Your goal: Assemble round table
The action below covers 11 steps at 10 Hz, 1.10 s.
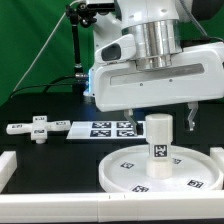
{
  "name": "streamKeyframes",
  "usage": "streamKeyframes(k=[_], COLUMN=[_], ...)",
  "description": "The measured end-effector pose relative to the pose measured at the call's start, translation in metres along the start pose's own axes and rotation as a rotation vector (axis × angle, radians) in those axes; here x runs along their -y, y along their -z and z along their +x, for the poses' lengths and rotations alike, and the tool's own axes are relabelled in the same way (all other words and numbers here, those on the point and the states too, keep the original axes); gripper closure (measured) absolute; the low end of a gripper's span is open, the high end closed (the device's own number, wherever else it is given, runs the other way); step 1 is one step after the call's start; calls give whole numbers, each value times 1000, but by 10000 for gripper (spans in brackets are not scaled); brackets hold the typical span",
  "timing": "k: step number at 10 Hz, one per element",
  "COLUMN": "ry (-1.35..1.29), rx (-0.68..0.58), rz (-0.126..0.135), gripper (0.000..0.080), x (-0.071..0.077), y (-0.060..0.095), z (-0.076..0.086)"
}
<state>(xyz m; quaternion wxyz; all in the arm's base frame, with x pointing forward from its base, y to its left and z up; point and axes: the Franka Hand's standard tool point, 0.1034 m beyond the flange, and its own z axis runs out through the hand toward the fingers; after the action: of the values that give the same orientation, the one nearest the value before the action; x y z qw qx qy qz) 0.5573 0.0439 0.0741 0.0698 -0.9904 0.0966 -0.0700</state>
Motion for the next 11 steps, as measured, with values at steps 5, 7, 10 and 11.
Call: streamKeyframes(k=[5,7,10,11], ry=[611,709,928,1060], rx=[-4,2,11,24], rz=[-45,-45,-53,-63], gripper=[150,150,150,150], x=[4,3,1,3], y=[2,1,0,1], z=[2,1,1,3])
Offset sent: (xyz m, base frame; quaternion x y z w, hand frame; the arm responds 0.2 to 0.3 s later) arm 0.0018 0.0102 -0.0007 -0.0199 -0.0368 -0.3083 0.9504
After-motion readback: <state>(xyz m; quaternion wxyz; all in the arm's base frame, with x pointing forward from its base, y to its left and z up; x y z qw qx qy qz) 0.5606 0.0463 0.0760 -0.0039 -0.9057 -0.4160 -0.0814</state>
